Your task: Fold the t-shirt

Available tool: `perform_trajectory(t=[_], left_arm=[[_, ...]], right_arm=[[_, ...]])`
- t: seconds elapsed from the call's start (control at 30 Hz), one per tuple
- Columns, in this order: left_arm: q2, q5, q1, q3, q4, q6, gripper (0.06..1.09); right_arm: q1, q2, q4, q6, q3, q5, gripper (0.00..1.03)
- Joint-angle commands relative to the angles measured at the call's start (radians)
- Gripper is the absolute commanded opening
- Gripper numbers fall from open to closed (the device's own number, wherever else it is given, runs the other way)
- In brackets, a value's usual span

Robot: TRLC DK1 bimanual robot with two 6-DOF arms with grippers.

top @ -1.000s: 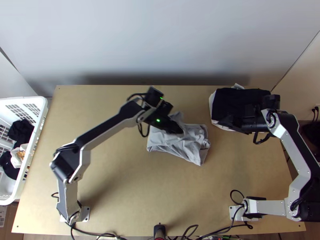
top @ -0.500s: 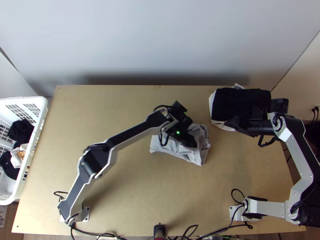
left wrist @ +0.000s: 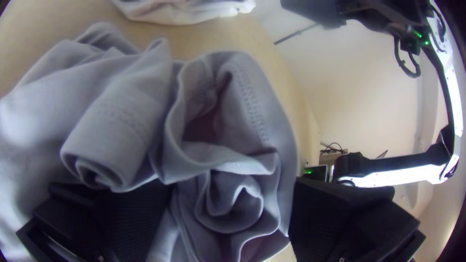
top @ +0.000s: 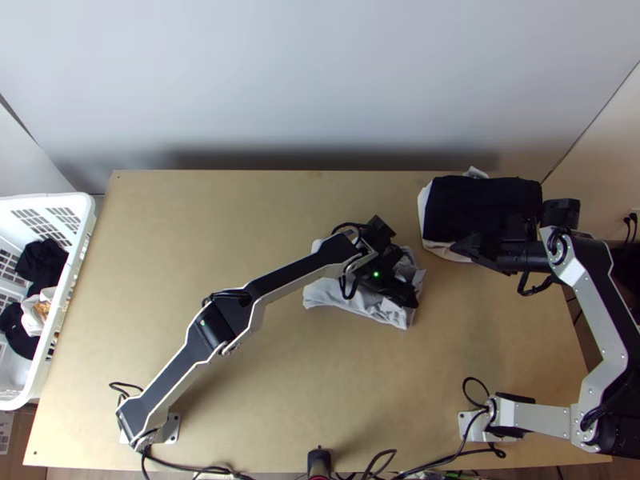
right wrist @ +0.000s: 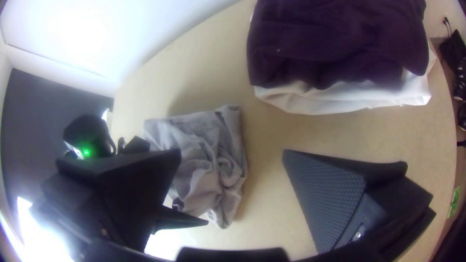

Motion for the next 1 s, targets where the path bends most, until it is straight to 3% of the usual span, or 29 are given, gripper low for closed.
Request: perform_trajectory(t=[0.0,0.27,0.5,0.63,0.77,0.83,0.87,0.97], left_arm=[[-0.024,-0.012,0.014,0.054,0.058,-0.104,1.04],[-0.147,-0.002,0.068,0.054,0.110,-0.255,1.04],[-0.174,-0.005,0.093,0.045,0.093,-0.267,1.04],[-0.193,-0.074,0.094,0.034,0.025,-0.173,1.04],[-0.197,-0.193,0.116,0.017,-0.160,0.019,1.04],[-0.199,-0.258,0.135,-0.006,-0.255,0.100,1.04],[-0.200,-0.270,0.151,-0.020,-0.291,0.118,1.04],[-0.243,-0.298,0.198,-0.123,-0.301,0.178,1.04]], right_arm=[[0.005,-0.009,0.002,0.000,-0.002,-0.004,0.97],[0.013,-0.027,0.020,0.003,-0.054,-0.007,0.98],[0.027,-0.035,0.037,0.008,-0.071,-0.007,0.98],[0.054,-0.035,0.037,0.006,-0.063,-0.007,0.98],[0.163,-0.043,0.025,0.025,-0.017,-0.019,0.98],[0.240,-0.018,-0.037,0.034,0.036,-0.058,0.98],[0.271,0.006,-0.080,0.048,0.064,-0.119,0.98],[0.363,0.049,-0.153,0.060,0.130,-0.193,0.98]])
